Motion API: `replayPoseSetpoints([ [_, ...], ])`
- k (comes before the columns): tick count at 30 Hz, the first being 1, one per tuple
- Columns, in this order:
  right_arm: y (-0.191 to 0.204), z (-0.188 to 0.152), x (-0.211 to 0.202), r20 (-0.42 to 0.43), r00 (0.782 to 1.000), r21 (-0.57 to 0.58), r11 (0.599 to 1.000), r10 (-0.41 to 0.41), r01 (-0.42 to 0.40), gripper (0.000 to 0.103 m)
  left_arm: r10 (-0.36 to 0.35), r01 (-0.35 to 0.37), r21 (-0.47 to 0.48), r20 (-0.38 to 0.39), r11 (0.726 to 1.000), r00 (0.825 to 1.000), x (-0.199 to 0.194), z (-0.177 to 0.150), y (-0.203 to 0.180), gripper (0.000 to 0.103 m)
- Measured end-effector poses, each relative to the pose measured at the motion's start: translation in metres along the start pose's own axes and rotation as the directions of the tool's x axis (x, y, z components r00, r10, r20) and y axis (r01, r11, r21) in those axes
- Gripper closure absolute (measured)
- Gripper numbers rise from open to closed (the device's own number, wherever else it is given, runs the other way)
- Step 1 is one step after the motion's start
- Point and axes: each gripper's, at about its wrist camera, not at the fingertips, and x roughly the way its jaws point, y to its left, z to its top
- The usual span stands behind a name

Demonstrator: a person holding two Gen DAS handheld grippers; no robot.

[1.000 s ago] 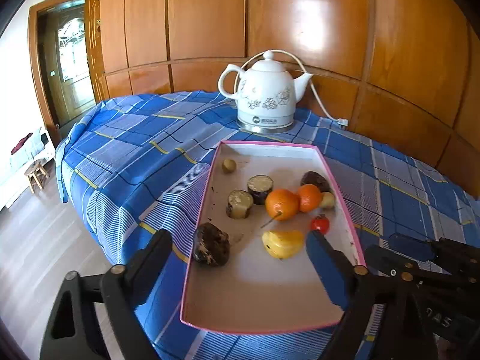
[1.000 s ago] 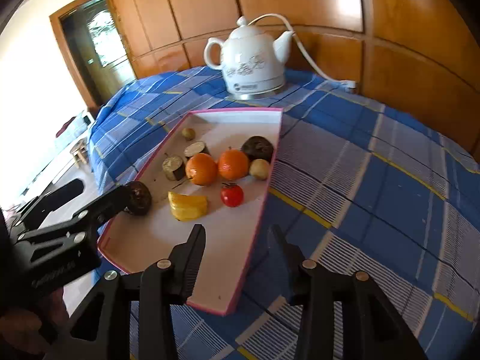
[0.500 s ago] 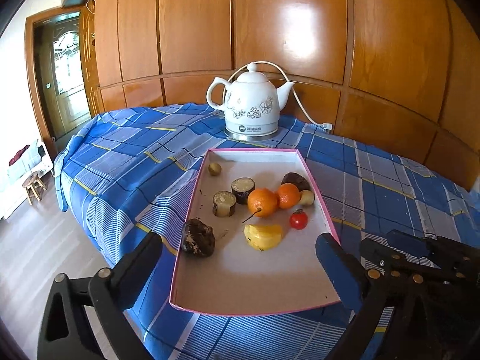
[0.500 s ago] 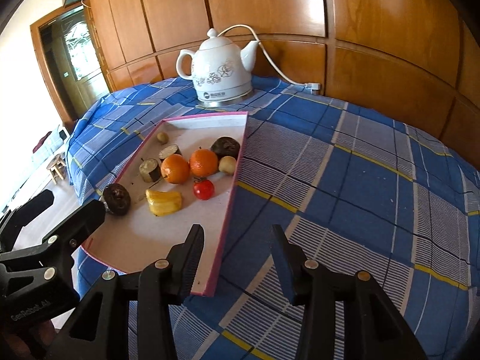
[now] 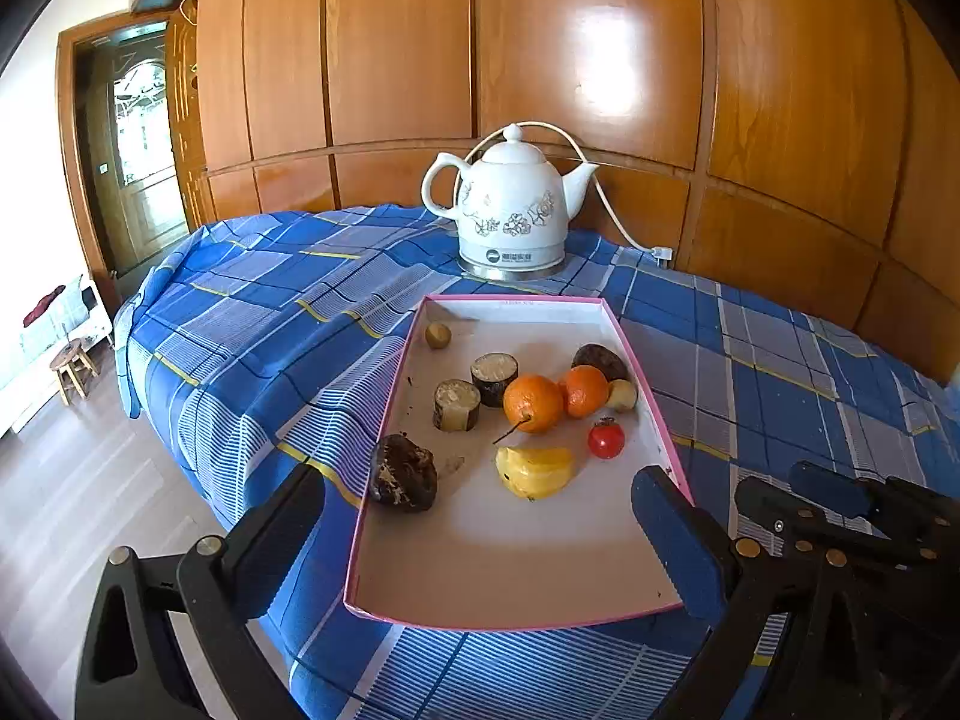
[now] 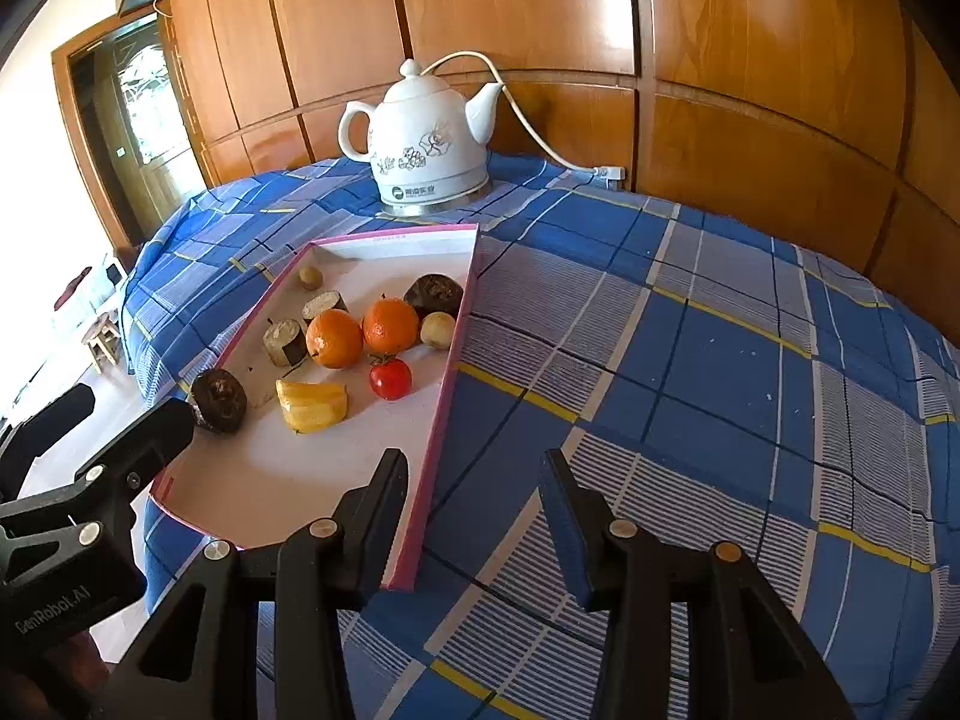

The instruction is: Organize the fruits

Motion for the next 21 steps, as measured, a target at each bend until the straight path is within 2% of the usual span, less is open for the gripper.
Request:
replayPoseSetpoints([
  [21, 0.0077, 0.0001, -0.0035, 0.015, 1.000, -0.025, 1.000, -0.005, 0.006, 0.057, 0.016, -0.016, -0.020, 0.009, 1.000, 1.000, -0.0030, -0.0014, 0.0077, 0.000],
])
